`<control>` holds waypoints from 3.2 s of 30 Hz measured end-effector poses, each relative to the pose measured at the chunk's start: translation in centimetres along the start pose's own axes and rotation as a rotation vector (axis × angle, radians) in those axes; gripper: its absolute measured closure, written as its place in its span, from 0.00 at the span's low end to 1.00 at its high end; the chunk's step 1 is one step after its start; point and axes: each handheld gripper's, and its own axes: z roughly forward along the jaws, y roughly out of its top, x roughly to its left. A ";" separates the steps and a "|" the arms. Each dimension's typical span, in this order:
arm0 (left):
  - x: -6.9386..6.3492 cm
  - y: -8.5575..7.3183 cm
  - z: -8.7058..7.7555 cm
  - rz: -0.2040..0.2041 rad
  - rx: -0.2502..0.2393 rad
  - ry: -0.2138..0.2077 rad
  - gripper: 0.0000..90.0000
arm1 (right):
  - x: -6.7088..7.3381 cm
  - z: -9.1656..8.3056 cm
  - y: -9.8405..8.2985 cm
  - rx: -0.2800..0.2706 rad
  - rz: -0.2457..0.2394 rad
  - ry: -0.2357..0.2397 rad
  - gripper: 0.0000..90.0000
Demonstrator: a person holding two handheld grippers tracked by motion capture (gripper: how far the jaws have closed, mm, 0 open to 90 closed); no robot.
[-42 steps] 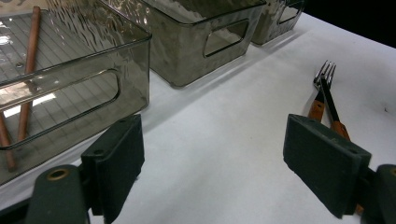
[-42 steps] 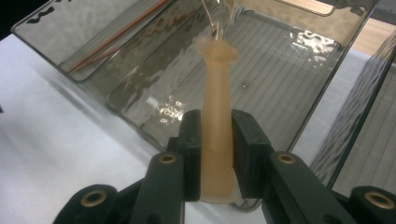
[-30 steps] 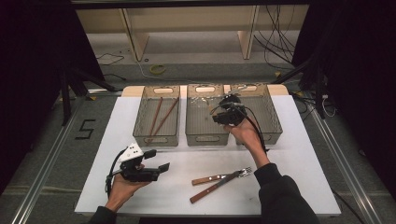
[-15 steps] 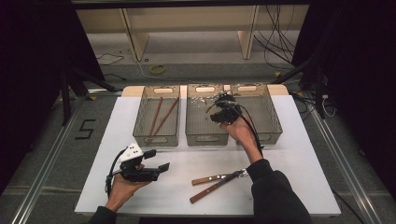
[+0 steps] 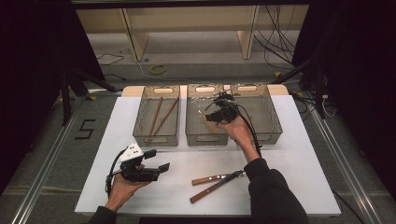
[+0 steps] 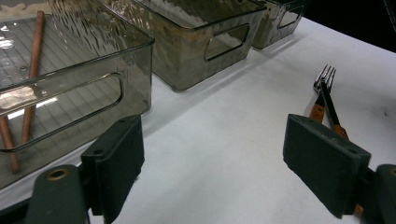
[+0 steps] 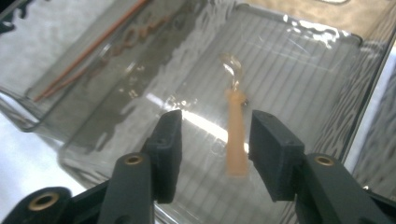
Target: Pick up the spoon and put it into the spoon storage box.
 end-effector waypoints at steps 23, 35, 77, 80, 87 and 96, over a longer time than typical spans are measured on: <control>0.1 0.0 -0.1 0.003 -0.004 0.002 0.22 | 4.2 -6.2 -4.1 0.013 -0.368 0.203 0.42; 0.0 0.0 0.0 0.000 0.000 -0.001 0.21 | 6.4 -7.0 -7.8 0.060 -0.462 0.265 0.37; 0.2 0.1 0.1 0.001 0.006 -0.001 0.21 | 9.8 -4.2 -13.9 0.303 -0.727 0.321 0.45; 0.1 0.1 0.2 -0.001 0.005 -0.001 0.21 | 9.8 -3.9 -14.0 0.312 -0.733 0.311 0.46; 0.2 0.0 0.2 -0.006 0.004 -0.001 0.22 | 9.7 -3.7 -14.1 0.331 -0.751 0.304 0.47; 0.2 0.0 0.1 -0.005 0.005 -0.001 0.22 | 9.8 -3.4 -14.3 0.348 -0.752 0.299 0.49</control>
